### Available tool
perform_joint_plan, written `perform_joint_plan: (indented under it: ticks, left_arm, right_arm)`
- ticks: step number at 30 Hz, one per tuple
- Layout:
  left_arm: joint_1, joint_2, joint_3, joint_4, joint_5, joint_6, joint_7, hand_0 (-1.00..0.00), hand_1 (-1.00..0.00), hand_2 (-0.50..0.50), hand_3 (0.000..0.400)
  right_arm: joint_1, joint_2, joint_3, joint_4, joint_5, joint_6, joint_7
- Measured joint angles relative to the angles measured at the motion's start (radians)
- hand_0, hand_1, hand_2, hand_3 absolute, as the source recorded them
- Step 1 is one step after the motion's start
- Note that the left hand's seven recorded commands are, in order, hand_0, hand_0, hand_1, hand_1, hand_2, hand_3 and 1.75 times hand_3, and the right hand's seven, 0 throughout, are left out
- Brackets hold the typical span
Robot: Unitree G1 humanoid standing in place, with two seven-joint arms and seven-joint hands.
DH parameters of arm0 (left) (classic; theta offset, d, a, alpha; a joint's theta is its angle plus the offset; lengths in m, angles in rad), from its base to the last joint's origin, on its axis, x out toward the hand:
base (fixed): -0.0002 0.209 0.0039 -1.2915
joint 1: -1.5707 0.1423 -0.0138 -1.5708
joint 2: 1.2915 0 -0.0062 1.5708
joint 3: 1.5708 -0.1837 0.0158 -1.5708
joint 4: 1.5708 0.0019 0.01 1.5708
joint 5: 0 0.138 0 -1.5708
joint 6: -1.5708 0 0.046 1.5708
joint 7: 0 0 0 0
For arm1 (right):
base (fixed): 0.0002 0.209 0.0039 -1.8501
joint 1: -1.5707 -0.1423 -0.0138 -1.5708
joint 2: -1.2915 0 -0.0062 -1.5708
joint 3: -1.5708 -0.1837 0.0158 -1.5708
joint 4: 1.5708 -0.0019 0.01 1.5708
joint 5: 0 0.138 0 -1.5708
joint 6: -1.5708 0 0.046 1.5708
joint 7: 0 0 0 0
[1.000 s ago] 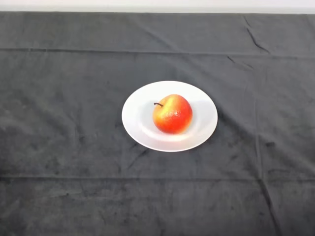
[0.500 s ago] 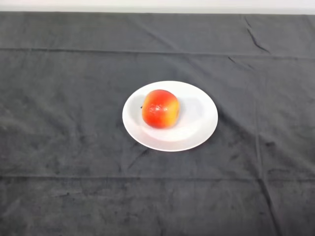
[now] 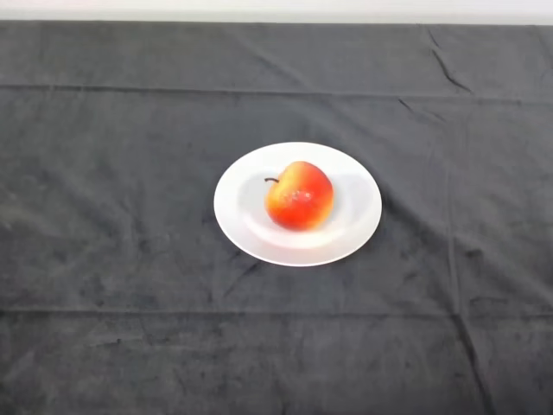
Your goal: Move the apple to the plate
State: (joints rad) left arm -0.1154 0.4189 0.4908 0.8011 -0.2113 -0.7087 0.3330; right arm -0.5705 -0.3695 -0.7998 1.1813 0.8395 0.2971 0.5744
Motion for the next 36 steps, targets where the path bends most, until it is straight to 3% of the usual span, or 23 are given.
perform_joint_plan:
  ticks: [36]
  left_arm:
    - [-0.026,0.002,0.000,0.050,0.002,-0.021,-0.011,0.00,0.00,0.00,0.000]
  right_arm:
    - [0.000,0.000,-0.0001,0.000,0.0000,0.000,0.0000]
